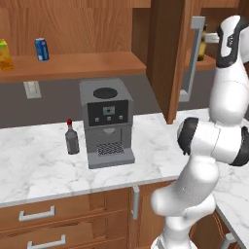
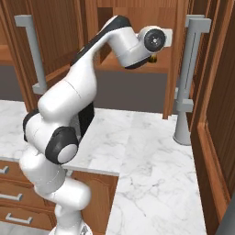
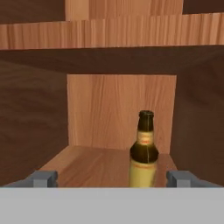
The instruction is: Sort all alcoholic drinks to one cabinet, and non-alcoholic drinks to the other.
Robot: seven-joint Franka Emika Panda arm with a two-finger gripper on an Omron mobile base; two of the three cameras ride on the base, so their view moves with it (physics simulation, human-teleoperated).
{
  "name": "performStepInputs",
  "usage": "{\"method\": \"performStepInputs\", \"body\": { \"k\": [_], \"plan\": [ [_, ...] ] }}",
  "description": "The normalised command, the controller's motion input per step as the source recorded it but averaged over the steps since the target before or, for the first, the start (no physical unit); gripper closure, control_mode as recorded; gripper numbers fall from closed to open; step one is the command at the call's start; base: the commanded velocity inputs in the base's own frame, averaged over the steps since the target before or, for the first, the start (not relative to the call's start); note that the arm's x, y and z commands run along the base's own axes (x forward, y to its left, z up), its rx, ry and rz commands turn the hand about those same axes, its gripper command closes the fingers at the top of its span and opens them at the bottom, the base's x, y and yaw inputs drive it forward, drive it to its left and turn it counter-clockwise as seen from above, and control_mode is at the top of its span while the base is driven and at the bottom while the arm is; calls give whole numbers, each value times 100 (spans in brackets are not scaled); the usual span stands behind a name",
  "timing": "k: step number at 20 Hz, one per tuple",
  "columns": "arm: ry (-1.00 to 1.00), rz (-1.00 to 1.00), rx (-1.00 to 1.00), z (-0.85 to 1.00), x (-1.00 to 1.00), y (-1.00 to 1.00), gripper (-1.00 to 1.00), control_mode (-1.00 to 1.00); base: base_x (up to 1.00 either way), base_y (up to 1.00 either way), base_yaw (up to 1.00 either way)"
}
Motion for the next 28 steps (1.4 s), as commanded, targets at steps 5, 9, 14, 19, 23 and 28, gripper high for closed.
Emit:
{"method": "performStepInputs", "body": {
  "k": [5,9,14,19,23,28],
  "plan": [
    [0,-1,0,0,-100,47,-100,-100,0,0,0],
    [0,-1,0,0,-100,49,-100,-100,0,0,0],
    [0,-5,0,0,-100,40,-100,-100,0,0,0],
    [4,-8,0,0,-100,25,-100,-100,0,0,0],
    [17,-8,0,0,-100,12,-100,-100,0,0,0],
    [22,-9,0,-9,-100,16,-100,-100,0,0,0]
  ]
}}
